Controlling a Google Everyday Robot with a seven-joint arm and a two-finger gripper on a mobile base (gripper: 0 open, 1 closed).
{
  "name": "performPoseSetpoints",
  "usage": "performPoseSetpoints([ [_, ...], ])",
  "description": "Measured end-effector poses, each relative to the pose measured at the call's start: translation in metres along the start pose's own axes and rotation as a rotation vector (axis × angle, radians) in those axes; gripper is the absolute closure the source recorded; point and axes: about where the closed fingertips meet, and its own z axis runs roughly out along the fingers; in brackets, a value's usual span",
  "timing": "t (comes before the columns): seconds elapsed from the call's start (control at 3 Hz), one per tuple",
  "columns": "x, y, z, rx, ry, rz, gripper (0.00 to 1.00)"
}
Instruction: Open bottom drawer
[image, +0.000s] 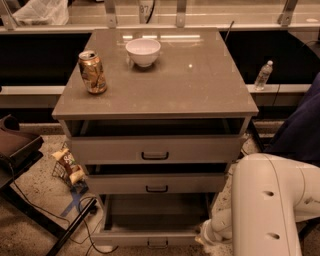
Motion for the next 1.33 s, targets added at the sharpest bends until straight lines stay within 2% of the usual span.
performPoseSetpoints([
  [0.33, 0.0, 0.0, -0.001, 0.0, 0.0, 0.0, 1.0],
  [0.67, 0.022, 0.036, -0.011, -0.082, 0.046, -0.026, 1.0],
  [1.33, 0.021, 0.035, -0.011, -0.083, 0.046, -0.026, 1.0],
])
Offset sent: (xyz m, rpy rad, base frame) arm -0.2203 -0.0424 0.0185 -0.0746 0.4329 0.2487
